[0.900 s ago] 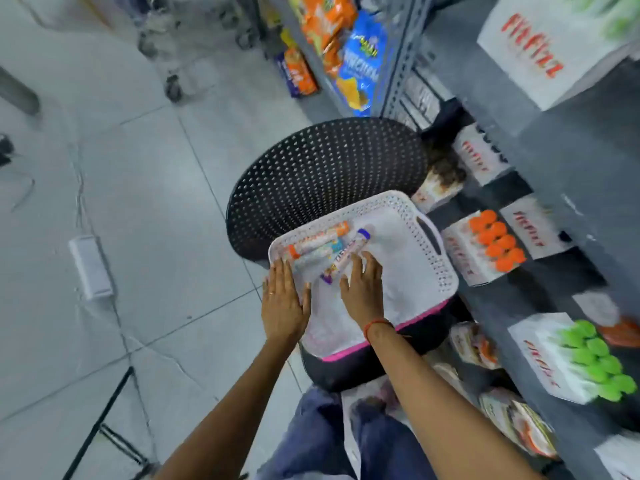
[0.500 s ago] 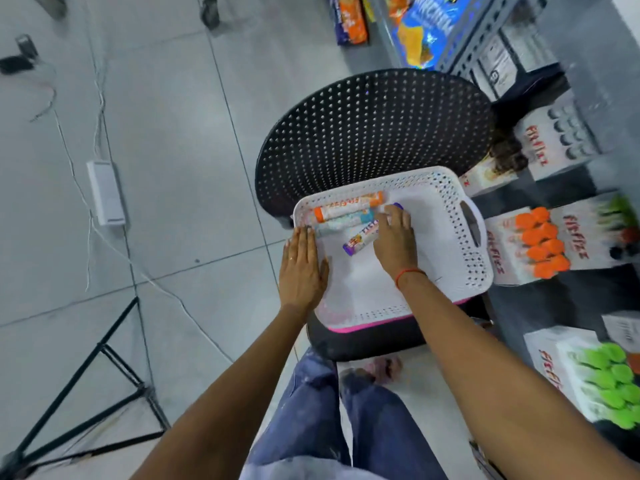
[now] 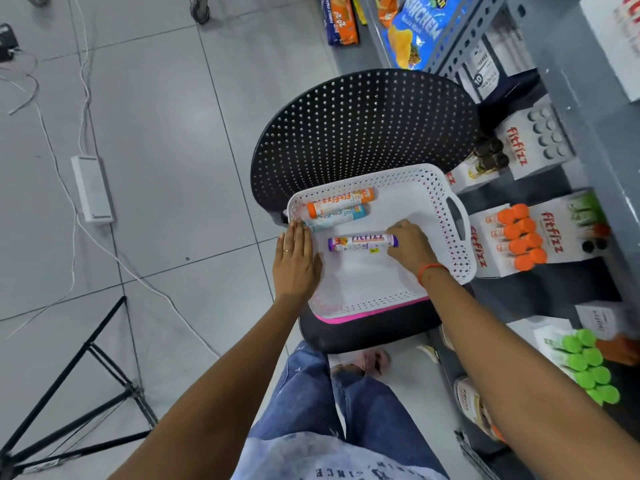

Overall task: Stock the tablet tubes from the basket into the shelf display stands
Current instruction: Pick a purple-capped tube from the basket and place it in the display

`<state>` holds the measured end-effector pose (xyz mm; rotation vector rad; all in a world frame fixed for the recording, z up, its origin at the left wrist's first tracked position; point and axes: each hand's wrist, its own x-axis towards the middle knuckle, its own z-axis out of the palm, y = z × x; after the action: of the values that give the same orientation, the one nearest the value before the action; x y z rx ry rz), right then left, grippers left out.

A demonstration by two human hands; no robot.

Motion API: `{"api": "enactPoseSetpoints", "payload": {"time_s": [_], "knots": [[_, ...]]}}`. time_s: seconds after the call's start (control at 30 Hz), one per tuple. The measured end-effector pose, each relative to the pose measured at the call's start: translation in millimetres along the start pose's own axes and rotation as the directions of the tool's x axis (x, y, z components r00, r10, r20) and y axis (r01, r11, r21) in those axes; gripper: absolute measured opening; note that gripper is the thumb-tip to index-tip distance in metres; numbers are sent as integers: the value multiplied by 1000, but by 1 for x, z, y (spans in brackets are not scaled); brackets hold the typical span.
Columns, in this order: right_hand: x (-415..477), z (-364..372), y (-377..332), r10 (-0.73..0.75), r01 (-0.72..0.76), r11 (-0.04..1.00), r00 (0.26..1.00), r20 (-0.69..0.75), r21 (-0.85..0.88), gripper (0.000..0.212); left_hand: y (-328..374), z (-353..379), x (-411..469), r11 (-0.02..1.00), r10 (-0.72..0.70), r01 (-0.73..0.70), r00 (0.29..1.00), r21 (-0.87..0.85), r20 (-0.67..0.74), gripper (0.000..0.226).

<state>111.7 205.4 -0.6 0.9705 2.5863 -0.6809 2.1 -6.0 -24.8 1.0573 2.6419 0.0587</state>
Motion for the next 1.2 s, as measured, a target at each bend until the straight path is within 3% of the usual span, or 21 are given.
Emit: {"api": "enactPoseSetpoints", "payload": {"time_s": [0.2, 0.37, 0.5, 0.73, 0.9, 0.97, 1.07, 1.13, 1.2], "knots": [[-63, -39, 0, 1, 30, 971, 992, -127, 238, 25, 4, -9, -1, 993, 33, -38, 998, 113, 47, 65], [-122, -80, 20, 166, -96, 966, 944, -285, 242, 23, 13, -15, -8, 986, 153, -152, 988, 71, 1, 61], [-175, -116, 44, 308, -200, 938, 857, -414, 283, 23, 77, -31, 0, 945, 327, -328, 943, 5, -65, 58], [-280, -170, 88, 541, -365, 839, 646, -539, 404, 27, 246, -86, -9, 729, 630, -677, 719, -96, -293, 59], [-358, -196, 108, 610, -415, 786, 398, -685, 458, 36, 346, -118, -50, 525, 717, -837, 532, -153, -450, 65], [-387, -207, 117, 628, -433, 763, 322, -709, 479, 38, 377, -120, -69, 495, 743, -848, 525, -187, -416, 69], [-424, -225, 133, 640, -479, 728, 218, -737, 490, 40, 410, -113, -88, 541, 787, -824, 566, -167, -246, 74], [-437, -240, 142, 639, -528, 709, 200, -743, 467, 44, 414, -100, -89, 579, 789, -803, 595, -138, -155, 79], [-468, -252, 155, 659, -566, 650, 85, -748, 508, 46, 423, -90, -101, 527, 834, -844, 536, -99, -131, 82]]}}
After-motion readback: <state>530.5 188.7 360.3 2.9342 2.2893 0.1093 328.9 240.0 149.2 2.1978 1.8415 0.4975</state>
